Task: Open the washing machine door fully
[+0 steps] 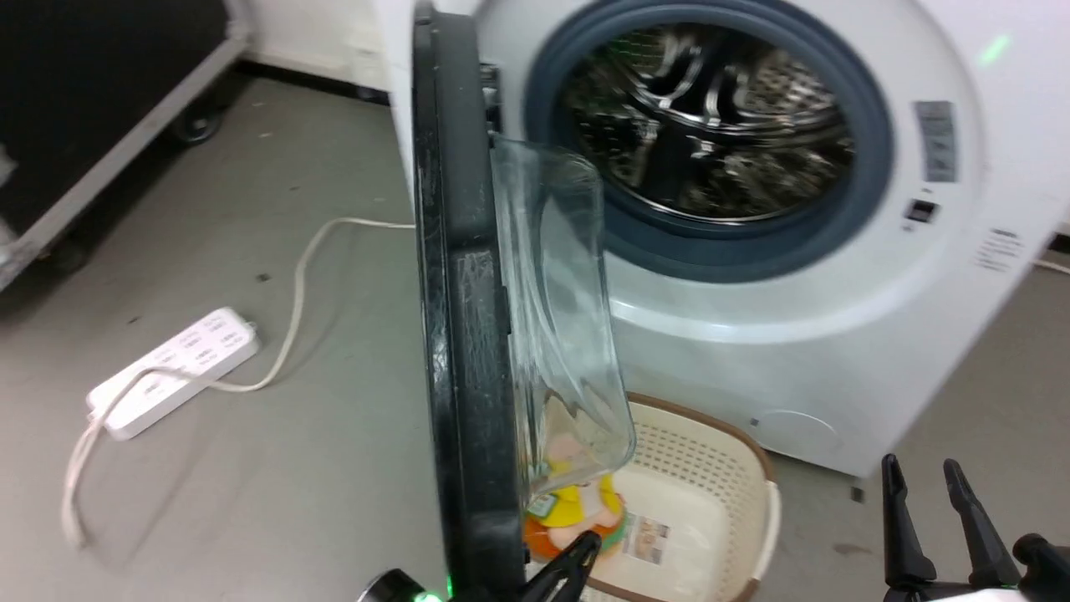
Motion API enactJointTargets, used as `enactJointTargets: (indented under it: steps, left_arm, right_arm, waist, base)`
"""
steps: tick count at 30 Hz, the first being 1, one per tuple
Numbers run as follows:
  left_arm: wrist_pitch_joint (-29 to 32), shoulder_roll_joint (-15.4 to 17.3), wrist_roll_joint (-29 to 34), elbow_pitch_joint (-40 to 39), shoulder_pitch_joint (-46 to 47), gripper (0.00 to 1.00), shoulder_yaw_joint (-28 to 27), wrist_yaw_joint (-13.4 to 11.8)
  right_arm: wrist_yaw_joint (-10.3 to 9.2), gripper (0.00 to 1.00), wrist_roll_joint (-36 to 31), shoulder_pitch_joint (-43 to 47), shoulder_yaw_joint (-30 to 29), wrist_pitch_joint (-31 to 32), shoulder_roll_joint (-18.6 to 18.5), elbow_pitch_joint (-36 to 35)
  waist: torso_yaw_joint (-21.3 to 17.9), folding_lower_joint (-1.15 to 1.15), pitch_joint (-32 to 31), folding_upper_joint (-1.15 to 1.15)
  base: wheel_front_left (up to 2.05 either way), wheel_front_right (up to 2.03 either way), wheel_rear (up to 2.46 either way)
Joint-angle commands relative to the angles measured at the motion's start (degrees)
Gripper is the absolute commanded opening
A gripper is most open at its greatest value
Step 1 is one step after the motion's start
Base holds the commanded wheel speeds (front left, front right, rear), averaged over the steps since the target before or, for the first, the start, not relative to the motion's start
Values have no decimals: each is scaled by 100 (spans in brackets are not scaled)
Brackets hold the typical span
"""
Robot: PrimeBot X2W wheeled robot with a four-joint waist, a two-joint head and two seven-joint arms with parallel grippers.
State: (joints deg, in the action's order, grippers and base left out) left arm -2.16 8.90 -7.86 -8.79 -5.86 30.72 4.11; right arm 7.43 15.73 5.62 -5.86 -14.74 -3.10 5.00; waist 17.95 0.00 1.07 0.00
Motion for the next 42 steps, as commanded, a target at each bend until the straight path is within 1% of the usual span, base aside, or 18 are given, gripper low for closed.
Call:
enactJointTargets:
  steps: [1, 10, 13, 16, 19, 20, 24, 27, 30, 31, 32, 38, 42]
  left_arm:
    - [-31, 54, -59, 30, -26, 0, -91, -62]
    - [-128, 81, -93, -14, -27, 0, -227, -233]
    - [-213, 133, -95, -90, -8, 0, -425, -379]
    - [-299, 192, -115, -137, 11, 0, -648, -524]
    - [-428, 209, -200, -132, 66, 0, -870, -631]
    - [-507, 245, -235, -72, 133, 0, -1037, -706]
    - [-628, 306, -363, 122, 318, 0, -1423, -861]
    - [-687, 382, -486, 310, 508, 0, -1717, -935]
    - [-746, 463, -664, 548, 774, 0, -1994, -932]
    - [-854, 624, -790, 885, 1081, 0, -2335, -960]
    - [-896, 670, -847, 996, 1192, 0, -2462, -976]
    - [-1080, 1029, -1049, 1660, 1843, 0, -3063, -1007]
    - [-1149, 1338, -1145, 2086, 2224, 0, -3409, -998]
  right_arm:
    - [6, 100, 28, -1, 15, -26, 15, 1]
    - [6, 100, 35, 29, 49, -26, 18, 48]
    - [6, 100, -4, -49, 178, -26, 1, 67]
    - [6, 100, -19, -194, 319, -26, -104, 136]
    - [6, 100, 7, -335, 379, -26, -211, 205]
    - [6, 100, 21, -405, 420, -26, -270, 239]
    - [6, 100, 24, -450, 460, -26, -371, 268]
    - [6, 100, 12, -419, 424, -26, -444, 240]
    - [6, 100, -22, -369, 341, -14, -508, 156]
    - [6, 100, -70, -404, 349, 72, -560, 20]
    - [6, 100, -76, -428, 344, 116, -573, -28]
    - [6, 100, -111, -516, 295, 300, -658, -262]
    - [6, 100, -130, -575, 252, 382, -712, -405]
  waist:
    - [257, 0, -27, 0]
    - [1124, 0, -64, 0]
    - [1232, 0, 8, 0]
    - [1274, 0, 114, 0]
    - [1300, 0, 226, 0]
    - [1311, 0, 299, 0]
    - [1325, 0, 450, 0]
    - [1332, 0, 577, 0]
    - [1341, 0, 734, 0]
    - [1217, 0, 941, 0]
    - [1168, 0, 1020, 0]
    - [922, 0, 1375, 0]
    - [756, 0, 1568, 0]
  base:
    - [0, 0, 0]
    - [0, 0, 0]
    - [0, 0, 0]
    - [0, 0, 0]
    - [0, 0, 0]
    - [0, 0, 0]
    - [0, 0, 0]
    - [0, 0, 0]
    - [0, 0, 0]
    - [0, 0, 0]
    - [0, 0, 0]
    - [0, 0, 0]
    - [0, 0, 0]
